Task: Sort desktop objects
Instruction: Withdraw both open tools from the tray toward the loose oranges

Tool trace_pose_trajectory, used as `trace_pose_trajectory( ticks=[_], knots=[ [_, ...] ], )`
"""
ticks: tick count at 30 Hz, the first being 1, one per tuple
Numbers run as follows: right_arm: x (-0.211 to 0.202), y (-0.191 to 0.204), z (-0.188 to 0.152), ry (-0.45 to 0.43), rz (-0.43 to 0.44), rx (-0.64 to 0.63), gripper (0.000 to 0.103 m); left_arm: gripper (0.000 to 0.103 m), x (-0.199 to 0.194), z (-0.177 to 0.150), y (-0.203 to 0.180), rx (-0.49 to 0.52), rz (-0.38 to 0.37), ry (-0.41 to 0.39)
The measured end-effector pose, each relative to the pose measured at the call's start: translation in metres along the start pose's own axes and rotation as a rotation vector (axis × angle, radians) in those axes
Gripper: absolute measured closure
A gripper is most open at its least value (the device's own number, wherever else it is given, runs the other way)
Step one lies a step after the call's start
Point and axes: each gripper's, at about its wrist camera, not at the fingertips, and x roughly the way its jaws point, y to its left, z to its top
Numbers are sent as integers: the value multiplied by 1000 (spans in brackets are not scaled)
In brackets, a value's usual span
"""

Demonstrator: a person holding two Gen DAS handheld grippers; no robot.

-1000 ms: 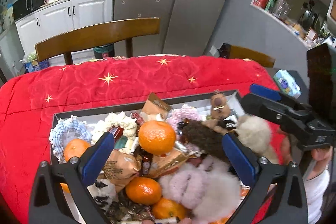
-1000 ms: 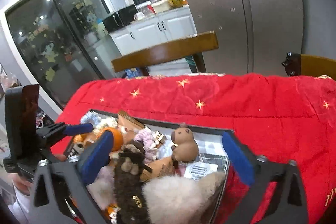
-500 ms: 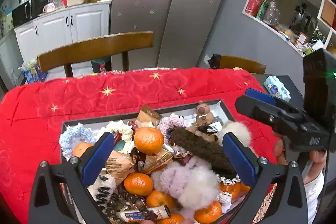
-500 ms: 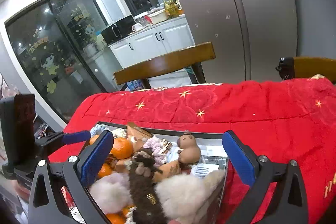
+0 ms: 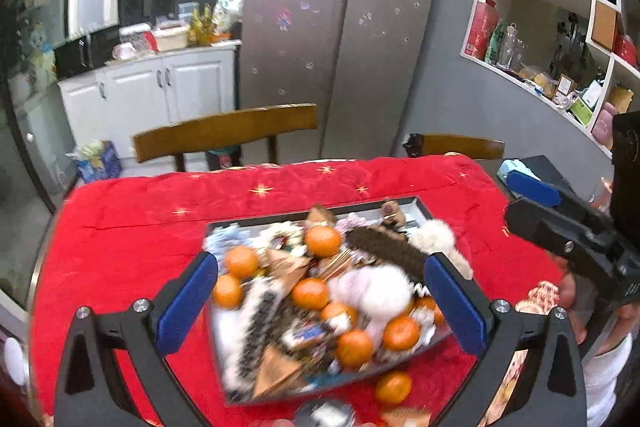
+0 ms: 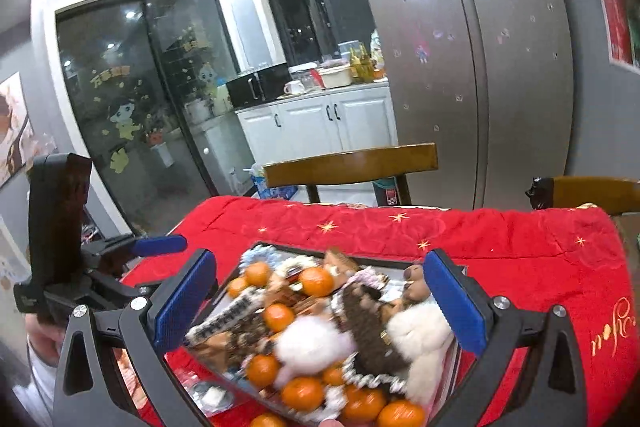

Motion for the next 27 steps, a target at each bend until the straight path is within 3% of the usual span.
trace_pose_trajectory(
  ticks=[14,18,25,27],
  knots=[
    [-73,71,-45,-21,-49,-26,0,0,-110,-75,-9,50,3,-88],
    [-80,83,-65,-22,-74,-48,0,0,-103,-99,-12,69,17,-57],
    [-59,80,-99,33,-78,-36,0,0,-56,-131,-9,43,16,30],
    [-43,76,-107,93,-89,-36,0,0,-43,-134,-7,27,7,44]
  ],
)
